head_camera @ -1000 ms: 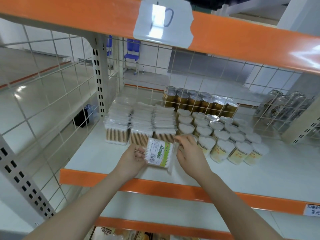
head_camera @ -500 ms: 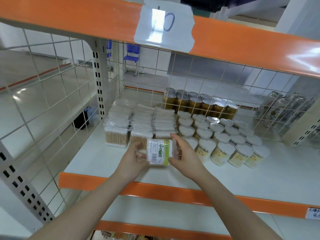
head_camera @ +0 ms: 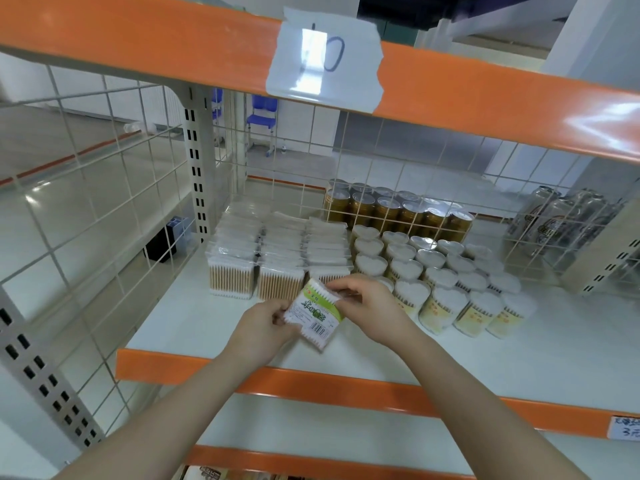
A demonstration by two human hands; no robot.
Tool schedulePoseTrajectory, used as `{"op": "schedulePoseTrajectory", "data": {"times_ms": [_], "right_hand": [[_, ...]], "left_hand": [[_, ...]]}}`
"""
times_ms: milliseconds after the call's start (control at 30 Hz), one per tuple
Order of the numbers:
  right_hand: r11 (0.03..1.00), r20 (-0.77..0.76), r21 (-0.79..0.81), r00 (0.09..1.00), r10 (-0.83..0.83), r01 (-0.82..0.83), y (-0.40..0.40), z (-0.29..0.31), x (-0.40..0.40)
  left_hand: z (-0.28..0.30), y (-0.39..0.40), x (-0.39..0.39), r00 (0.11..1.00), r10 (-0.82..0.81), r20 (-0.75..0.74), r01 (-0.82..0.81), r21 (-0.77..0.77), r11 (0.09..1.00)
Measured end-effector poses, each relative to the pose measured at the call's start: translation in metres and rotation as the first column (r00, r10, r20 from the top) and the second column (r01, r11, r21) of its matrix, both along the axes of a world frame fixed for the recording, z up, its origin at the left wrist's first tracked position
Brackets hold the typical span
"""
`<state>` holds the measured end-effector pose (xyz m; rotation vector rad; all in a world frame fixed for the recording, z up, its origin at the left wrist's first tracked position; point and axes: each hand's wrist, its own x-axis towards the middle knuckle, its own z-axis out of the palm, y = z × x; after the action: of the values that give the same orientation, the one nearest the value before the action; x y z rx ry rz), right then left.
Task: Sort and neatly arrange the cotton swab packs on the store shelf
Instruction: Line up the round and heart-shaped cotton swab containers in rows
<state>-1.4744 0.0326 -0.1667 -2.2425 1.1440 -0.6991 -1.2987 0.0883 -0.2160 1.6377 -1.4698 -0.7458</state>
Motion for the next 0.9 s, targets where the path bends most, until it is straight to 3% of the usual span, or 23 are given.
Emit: {"op": "schedulePoseTrajectory", "data": {"times_ms": [400, 567, 667, 800, 900], "right_hand": [[0.992, -0.301, -0.075, 0.951, 0.070, -0.097, -0.011, 0.007, 0.003], [0.991, -0.301, -0.106, 0.953, 0.045, -0.080, -0.010, -0.003, -0.003], [0.981, -0.346, -0.150, 0.936, 0.064, -0.122, -0.012, -0.006, -0.006], [0.962, -0.434, -0.199, 0.897, 0.085, -0.187, -0.016, -0.012, -0.006], [0.960, -0.422, -0.216, 0.904, 0.074, -0.180, -0.020, -0.012, -0.002]], "left_hand": [[-0.004, 0.001, -0.012, 0.936, 0.114, 0.333, -0.149, 0.079, 0.986], [-0.006, 0.004, -0.002, 0.893, 0.102, 0.439, -0.139, 0.054, 0.989], [-0.005, 0.002, 0.004, 0.826, 0.113, 0.552, -0.116, -0.030, 0.993], [-0.009, -0.008, 0.012, 0.733, 0.228, 0.641, 0.007, -0.343, 0.939], [-0.003, -0.013, 0.014, 0.664, 0.244, 0.707, 0.088, -0.397, 0.913]]}}
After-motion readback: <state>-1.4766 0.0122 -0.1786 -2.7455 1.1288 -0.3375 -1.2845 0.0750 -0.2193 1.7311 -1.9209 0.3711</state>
